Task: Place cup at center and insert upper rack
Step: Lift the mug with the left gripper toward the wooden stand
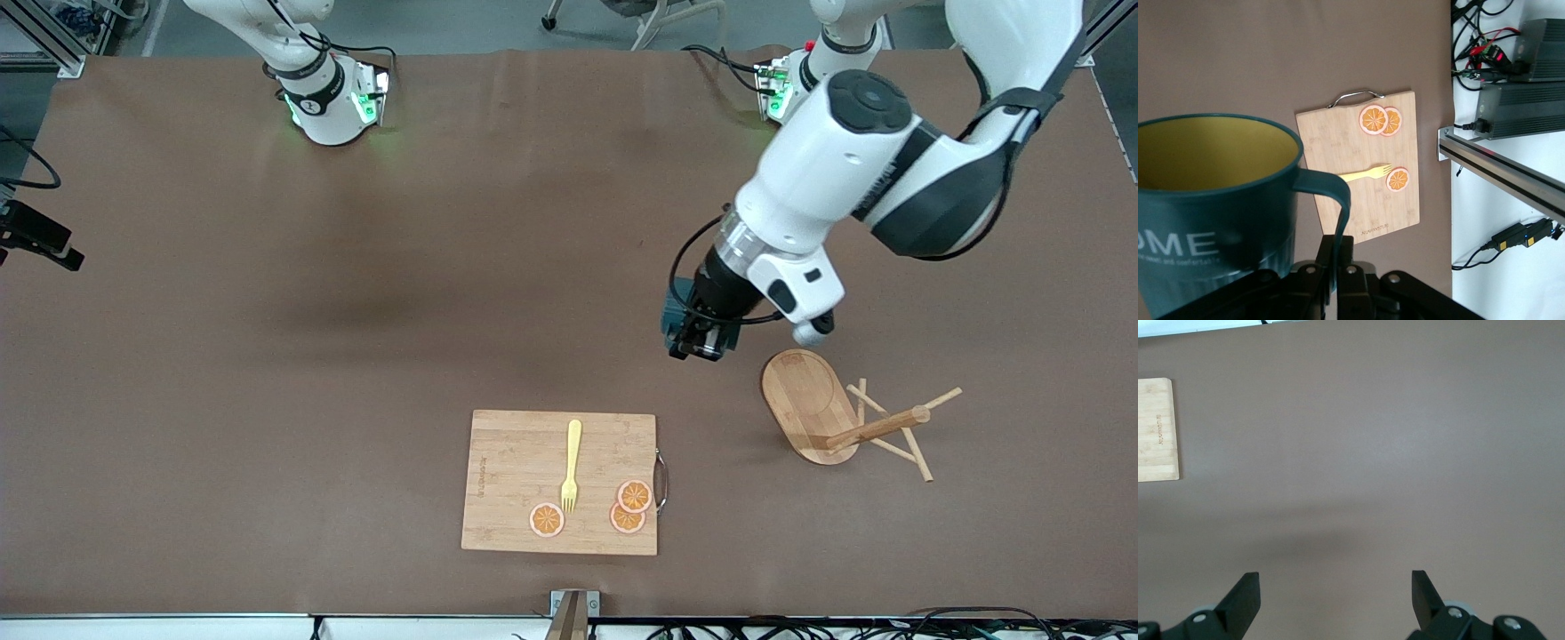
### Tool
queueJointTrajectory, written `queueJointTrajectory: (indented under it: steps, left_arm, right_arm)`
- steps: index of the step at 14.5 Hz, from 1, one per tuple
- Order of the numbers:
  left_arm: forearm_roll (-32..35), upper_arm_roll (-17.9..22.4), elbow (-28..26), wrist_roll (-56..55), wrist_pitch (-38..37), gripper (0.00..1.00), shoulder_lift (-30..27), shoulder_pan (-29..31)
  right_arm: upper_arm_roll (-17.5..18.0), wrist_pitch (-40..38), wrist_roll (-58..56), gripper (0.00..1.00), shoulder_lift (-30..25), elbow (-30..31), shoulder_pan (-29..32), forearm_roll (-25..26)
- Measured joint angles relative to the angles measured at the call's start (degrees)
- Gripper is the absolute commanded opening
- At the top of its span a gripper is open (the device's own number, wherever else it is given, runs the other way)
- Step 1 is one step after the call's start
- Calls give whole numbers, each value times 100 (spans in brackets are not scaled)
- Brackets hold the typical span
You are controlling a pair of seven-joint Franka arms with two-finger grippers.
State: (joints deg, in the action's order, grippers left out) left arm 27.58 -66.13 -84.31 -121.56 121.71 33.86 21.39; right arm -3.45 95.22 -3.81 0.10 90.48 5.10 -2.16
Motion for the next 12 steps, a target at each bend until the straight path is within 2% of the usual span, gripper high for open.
queueJointTrajectory:
  steps: [5,12]
  left_arm:
    - [-867,-412,-288,854,-1,0,12,941]
    - [-1491,-462,-602,1654,-1,0,111,1521]
  right_arm:
    - [8,5,0,100,0,0,-9,0]
    - [11,11,0,100,0,-1,-10,0]
